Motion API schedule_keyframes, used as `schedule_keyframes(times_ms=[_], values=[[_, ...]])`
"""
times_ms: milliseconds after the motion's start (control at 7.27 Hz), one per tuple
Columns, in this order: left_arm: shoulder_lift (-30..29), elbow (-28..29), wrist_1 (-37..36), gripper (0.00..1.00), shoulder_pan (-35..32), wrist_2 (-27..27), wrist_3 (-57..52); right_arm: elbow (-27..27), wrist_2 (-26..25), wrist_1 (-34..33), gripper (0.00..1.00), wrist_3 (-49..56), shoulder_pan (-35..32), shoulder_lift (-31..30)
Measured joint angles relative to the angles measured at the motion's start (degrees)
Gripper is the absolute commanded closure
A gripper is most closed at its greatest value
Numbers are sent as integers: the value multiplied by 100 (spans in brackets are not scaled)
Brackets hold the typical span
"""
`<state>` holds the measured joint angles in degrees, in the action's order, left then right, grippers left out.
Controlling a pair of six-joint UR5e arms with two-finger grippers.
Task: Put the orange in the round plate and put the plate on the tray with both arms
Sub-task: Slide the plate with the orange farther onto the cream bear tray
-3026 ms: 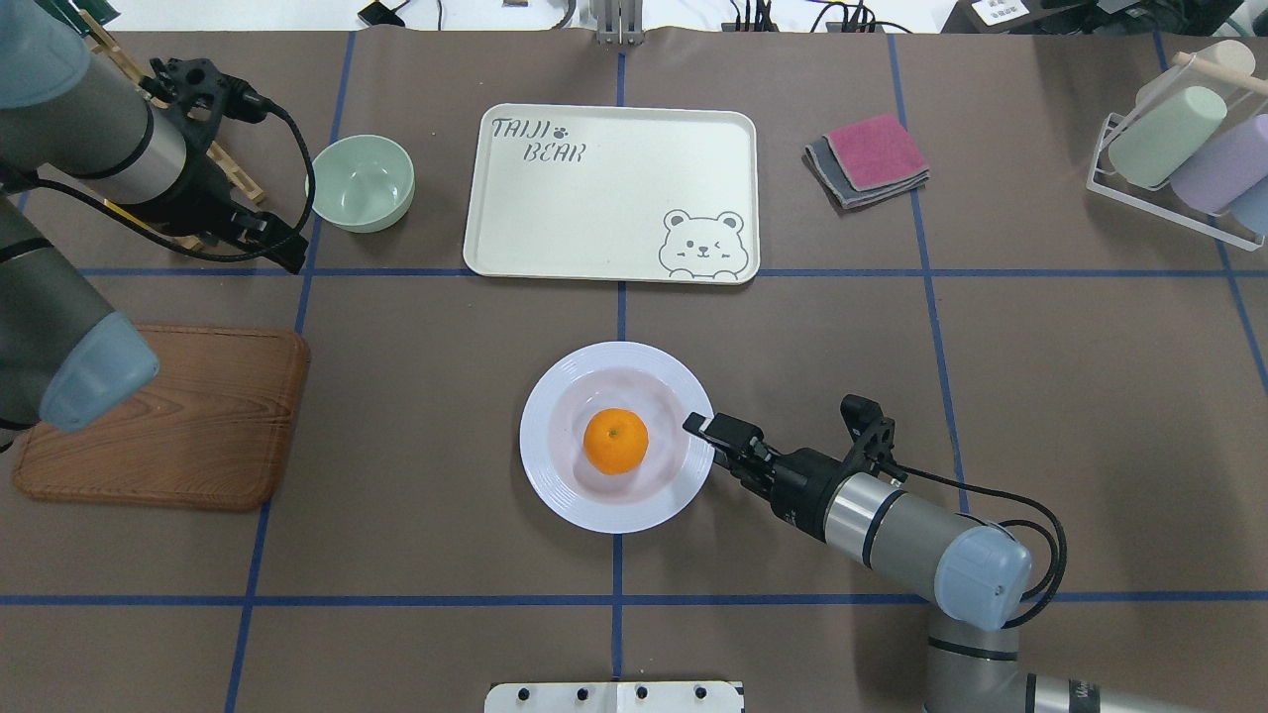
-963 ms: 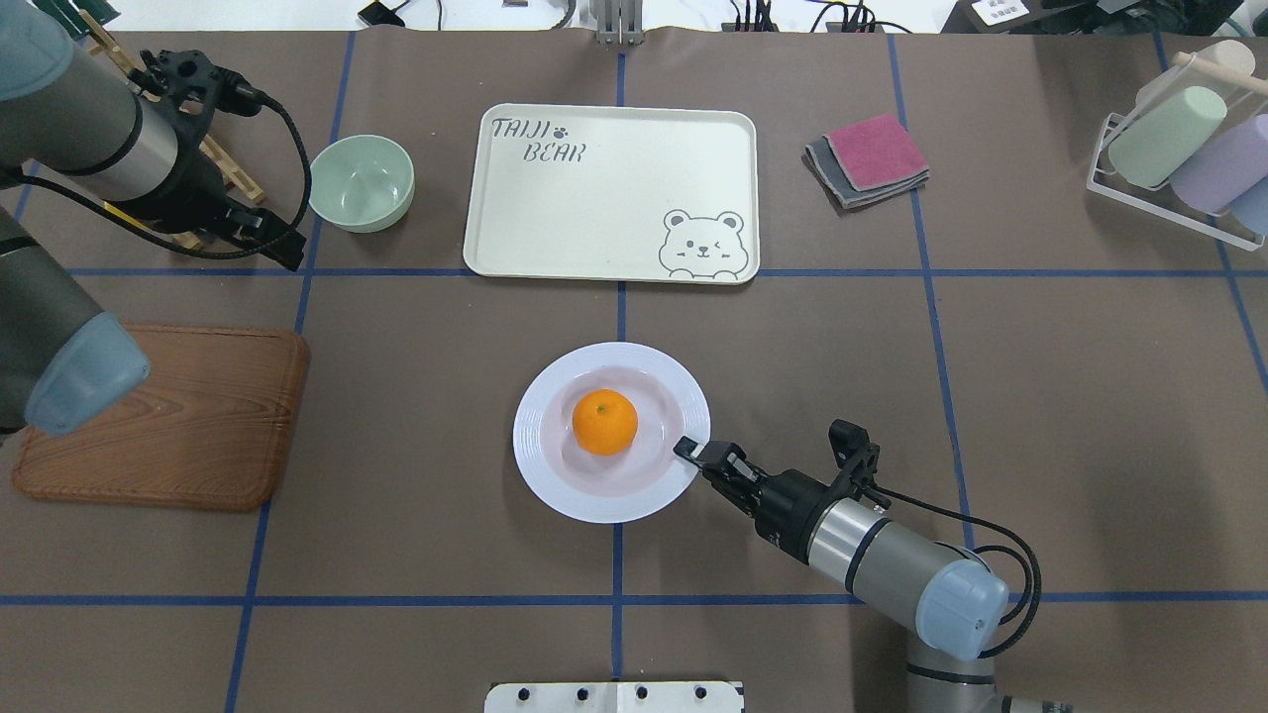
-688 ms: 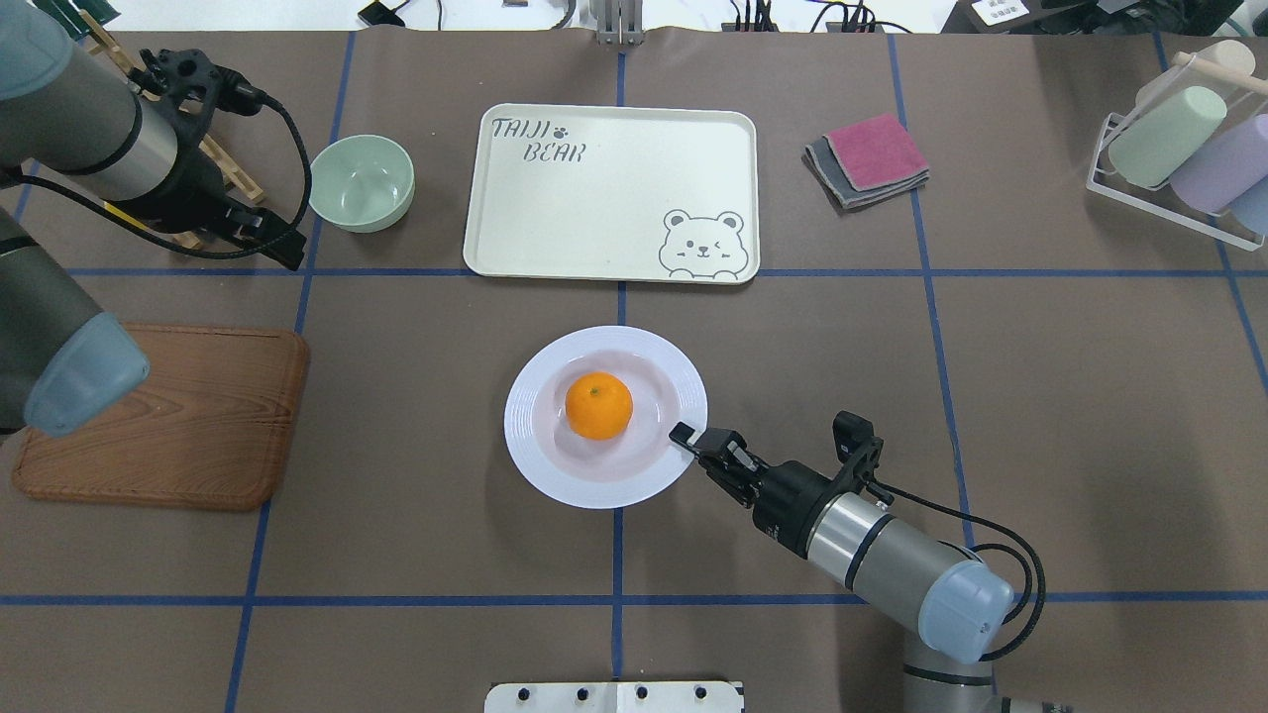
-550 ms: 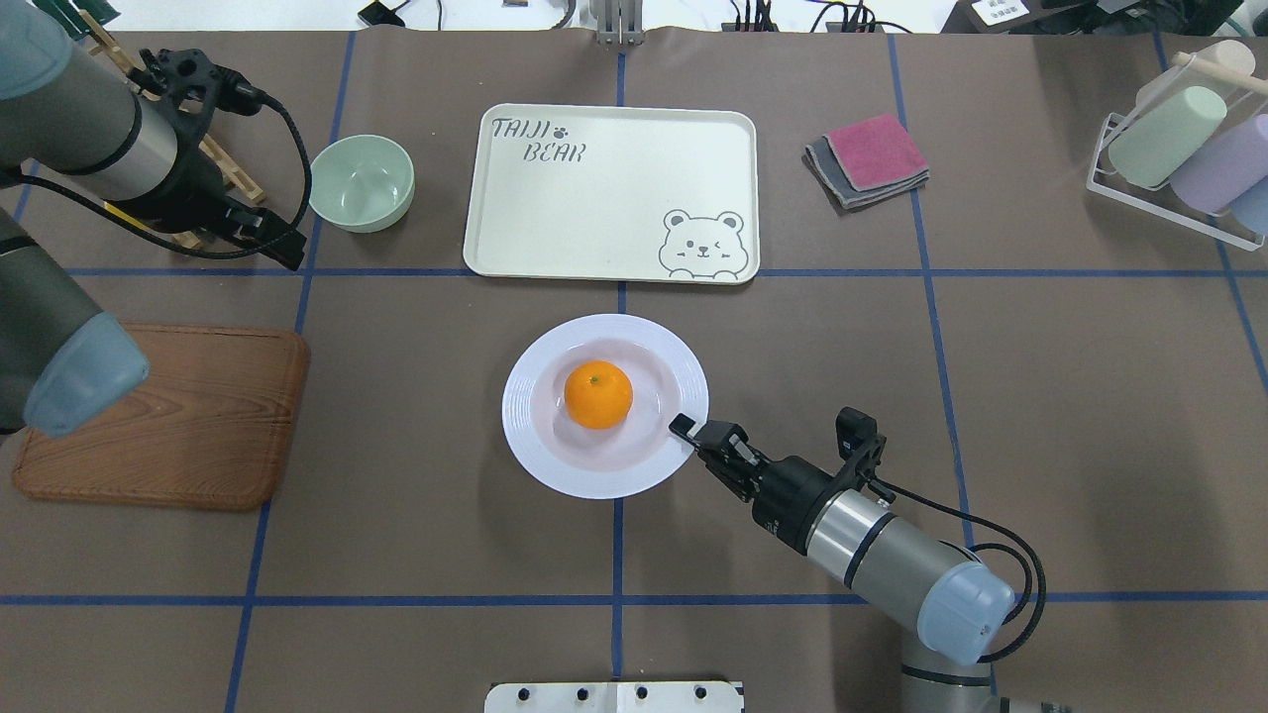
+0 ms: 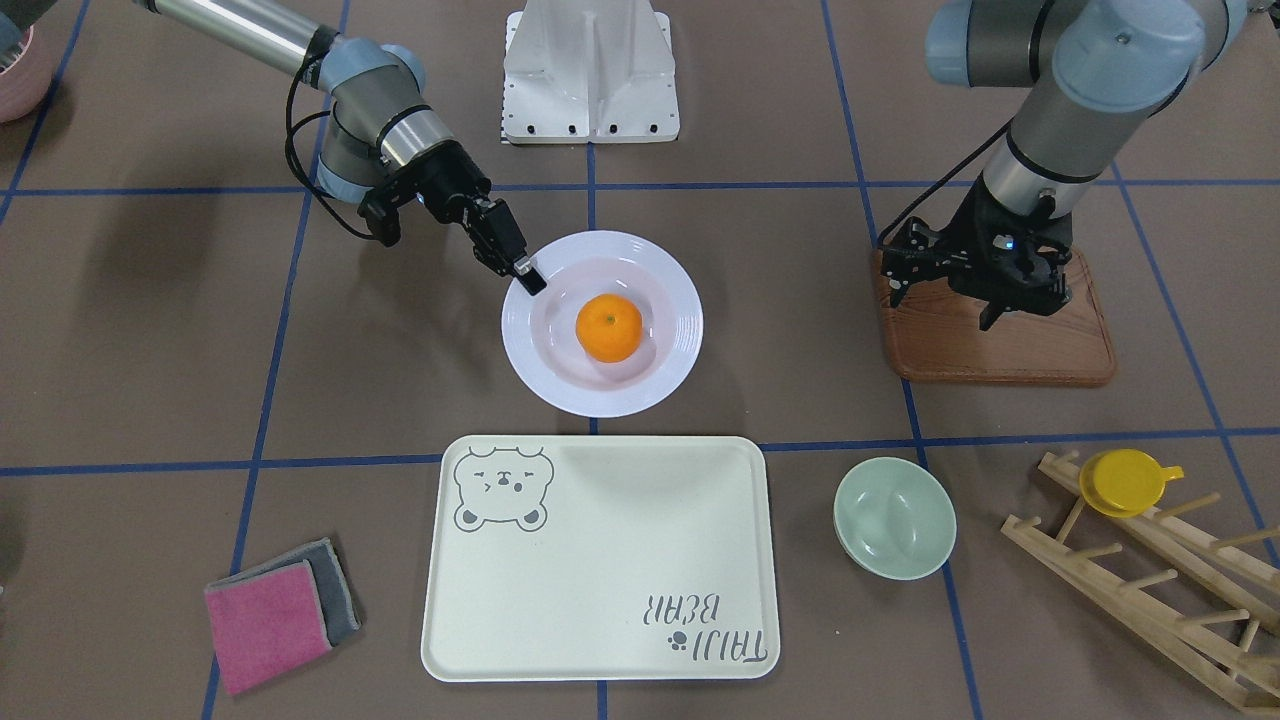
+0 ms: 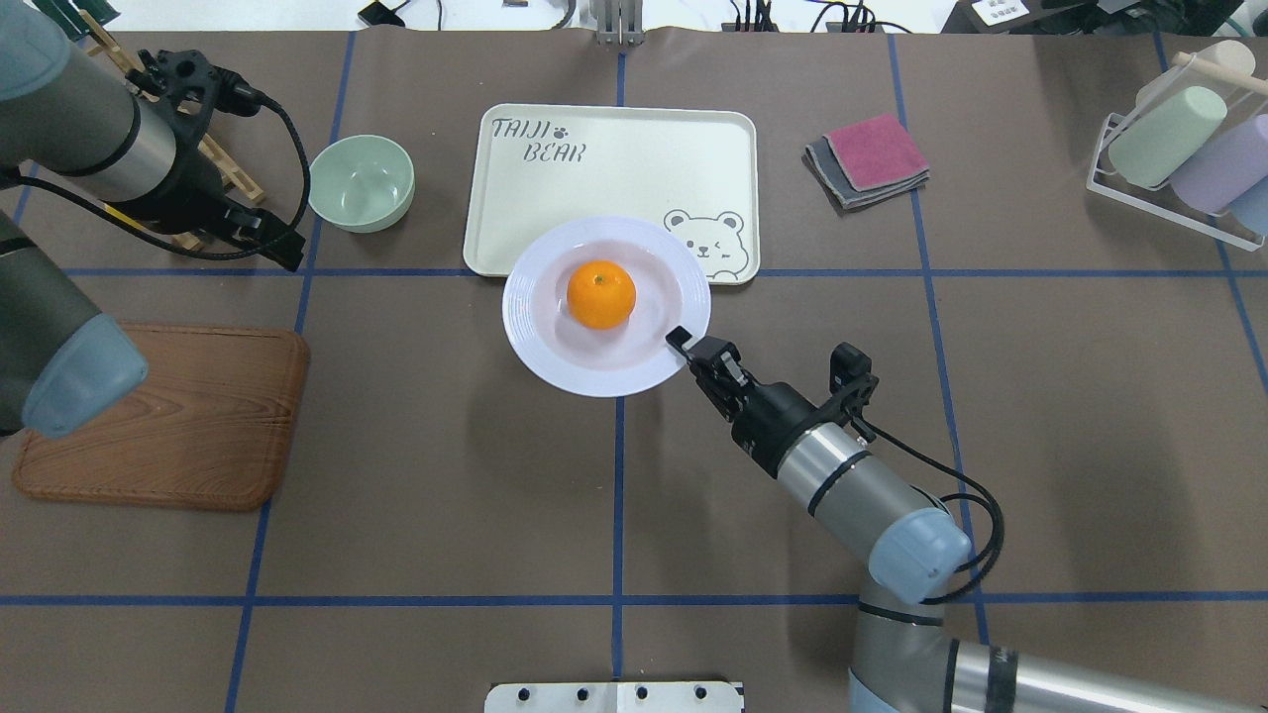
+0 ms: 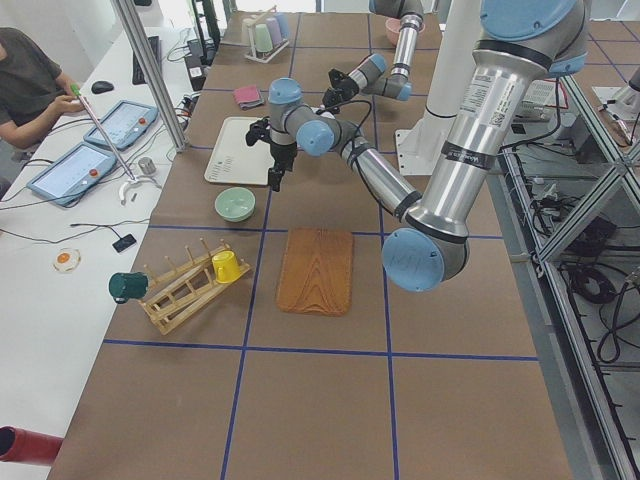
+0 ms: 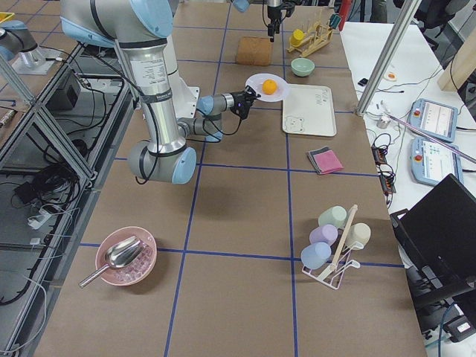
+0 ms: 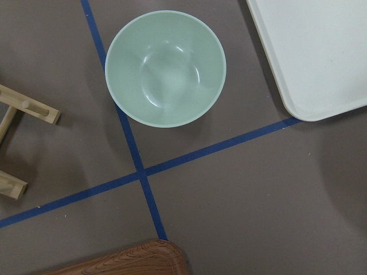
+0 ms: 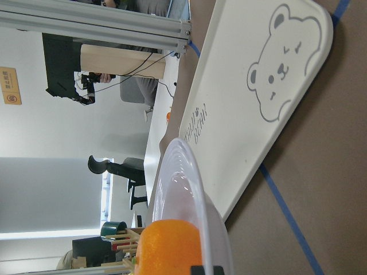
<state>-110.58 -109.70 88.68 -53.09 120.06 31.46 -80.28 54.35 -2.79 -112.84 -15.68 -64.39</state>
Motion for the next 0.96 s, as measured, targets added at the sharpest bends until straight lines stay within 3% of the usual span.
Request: schedule_keyframes(times_ms=[275, 550, 963], values=[[7, -31, -2, 1, 0, 0, 0, 677, -189, -1140, 100, -824, -474, 774], [14, -81, -46, 1, 0, 0, 6, 993, -215, -2231, 100, -1668, -815, 1167], [-5, -263, -347, 1, 11, 0, 9, 1321, -225, -2456, 100, -2036, -859, 1360]])
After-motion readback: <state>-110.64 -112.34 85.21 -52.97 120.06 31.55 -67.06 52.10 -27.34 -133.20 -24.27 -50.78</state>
